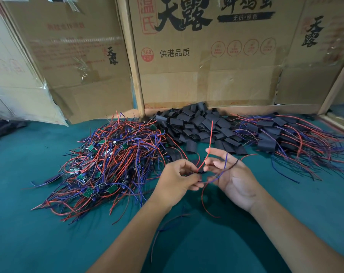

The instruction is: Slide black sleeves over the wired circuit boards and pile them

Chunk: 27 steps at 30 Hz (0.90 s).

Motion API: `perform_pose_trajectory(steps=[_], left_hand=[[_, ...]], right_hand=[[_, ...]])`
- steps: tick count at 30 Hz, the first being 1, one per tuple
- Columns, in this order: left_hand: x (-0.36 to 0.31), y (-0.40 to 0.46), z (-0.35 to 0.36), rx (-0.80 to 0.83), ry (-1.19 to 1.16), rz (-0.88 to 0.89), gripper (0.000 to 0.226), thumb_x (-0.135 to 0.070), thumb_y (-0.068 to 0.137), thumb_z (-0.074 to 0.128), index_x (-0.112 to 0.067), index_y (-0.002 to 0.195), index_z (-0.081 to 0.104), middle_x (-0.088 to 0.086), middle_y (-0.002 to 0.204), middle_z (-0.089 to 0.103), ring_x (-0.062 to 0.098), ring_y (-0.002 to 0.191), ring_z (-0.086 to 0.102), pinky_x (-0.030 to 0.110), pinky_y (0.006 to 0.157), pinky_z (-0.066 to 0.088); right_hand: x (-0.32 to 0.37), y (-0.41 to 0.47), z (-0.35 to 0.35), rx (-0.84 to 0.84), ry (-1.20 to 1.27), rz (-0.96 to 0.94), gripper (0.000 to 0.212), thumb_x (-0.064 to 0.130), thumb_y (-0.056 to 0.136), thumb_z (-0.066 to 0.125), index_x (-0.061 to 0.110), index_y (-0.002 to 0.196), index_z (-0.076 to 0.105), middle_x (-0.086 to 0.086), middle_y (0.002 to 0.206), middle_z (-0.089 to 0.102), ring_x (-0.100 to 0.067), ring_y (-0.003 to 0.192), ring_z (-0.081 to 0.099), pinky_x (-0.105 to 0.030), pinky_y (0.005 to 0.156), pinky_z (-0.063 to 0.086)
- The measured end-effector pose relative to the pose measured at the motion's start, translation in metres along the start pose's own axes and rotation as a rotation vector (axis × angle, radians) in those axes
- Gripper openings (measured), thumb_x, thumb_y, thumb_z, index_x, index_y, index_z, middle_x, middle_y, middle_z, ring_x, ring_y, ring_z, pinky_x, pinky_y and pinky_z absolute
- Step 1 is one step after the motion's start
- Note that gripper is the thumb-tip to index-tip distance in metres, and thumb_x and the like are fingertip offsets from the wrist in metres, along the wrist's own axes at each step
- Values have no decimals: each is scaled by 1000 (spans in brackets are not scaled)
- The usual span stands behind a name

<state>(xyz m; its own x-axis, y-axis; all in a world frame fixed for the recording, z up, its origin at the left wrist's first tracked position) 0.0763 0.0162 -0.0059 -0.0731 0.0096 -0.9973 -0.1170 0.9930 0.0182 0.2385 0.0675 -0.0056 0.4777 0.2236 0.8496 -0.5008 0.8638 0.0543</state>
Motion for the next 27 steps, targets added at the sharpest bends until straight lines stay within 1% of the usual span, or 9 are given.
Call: perform_pose_trajectory(steps=[2,7,10,13,16,17,19,23,27], left_hand=[[-1,-1,0,21,-28,-8,3,-1,93,65,-4,92,66,17,78,69,21,65,72,27,63,60],[-2,-3,-3,-55,37,-19,11,-16,98,61,-7,95,67,9,83,76,22,71,74,33,65,57],[-3,-3,-4,-131,161,15,10,-18,97,62,-10,92,65,4,81,76,18,67,74,34,61,56],[-4,-5,-2,-198,342,134,11,-19,94,65,-16,83,64,-4,68,69,11,55,69,30,53,54],[-4,-7,5,-205,375,189,16,-18,91,68,-18,77,61,-7,61,64,10,49,65,21,48,46],[-3,-6,7,-206,354,183,15,-19,91,68,-16,78,60,-6,62,65,10,49,65,21,48,47],[-2,-6,9,-218,268,158,16,-20,93,68,-13,82,59,-1,68,69,12,54,68,22,49,51],[-4,-5,14,-182,-127,50,14,-17,102,55,-4,97,54,13,89,76,24,77,75,32,69,61],[-5,-6,18,-164,-295,17,16,-15,106,44,0,101,47,19,96,75,29,82,75,42,81,61]], right_hand=[[-1,1,0,-52,13,-12,32,-2,89,47,5,118,60,-10,87,66,-19,73,65,-28,56,50],[-6,1,-4,-191,-96,28,27,-1,99,39,6,110,62,-12,82,65,-21,69,62,-32,58,46],[-9,-3,2,-99,-319,1,13,11,94,54,9,104,62,-9,74,60,-19,62,55,-30,51,40],[-18,-7,8,-45,-559,-32,24,26,84,69,11,100,60,-7,63,56,-20,57,51,-28,46,39],[-23,-6,8,-143,-611,-124,10,17,92,67,10,91,60,-7,57,56,-25,53,50,-28,42,39],[-22,-4,7,-174,-607,-147,7,12,94,64,10,88,61,-7,57,57,-26,52,51,-29,41,40],[-21,-2,4,-213,-582,-177,15,5,95,59,11,82,62,-6,58,58,-25,51,55,-29,41,41],[-20,-2,3,-216,-518,-200,21,1,95,56,11,78,63,-7,60,61,-23,51,59,-28,43,46],[-16,-2,2,-222,-467,-225,26,3,96,57,16,75,65,-7,65,63,-22,57,61,-28,49,49]])
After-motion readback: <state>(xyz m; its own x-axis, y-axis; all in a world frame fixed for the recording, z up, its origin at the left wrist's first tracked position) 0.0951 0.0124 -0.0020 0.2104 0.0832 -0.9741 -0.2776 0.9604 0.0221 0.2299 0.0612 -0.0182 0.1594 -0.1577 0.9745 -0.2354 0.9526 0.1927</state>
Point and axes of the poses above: each hand's wrist, its own y-axis towards the middle knuckle, its own z-axis out of the palm, x = y × z, the point moved 1 cm from there along y, towards the middle knuckle
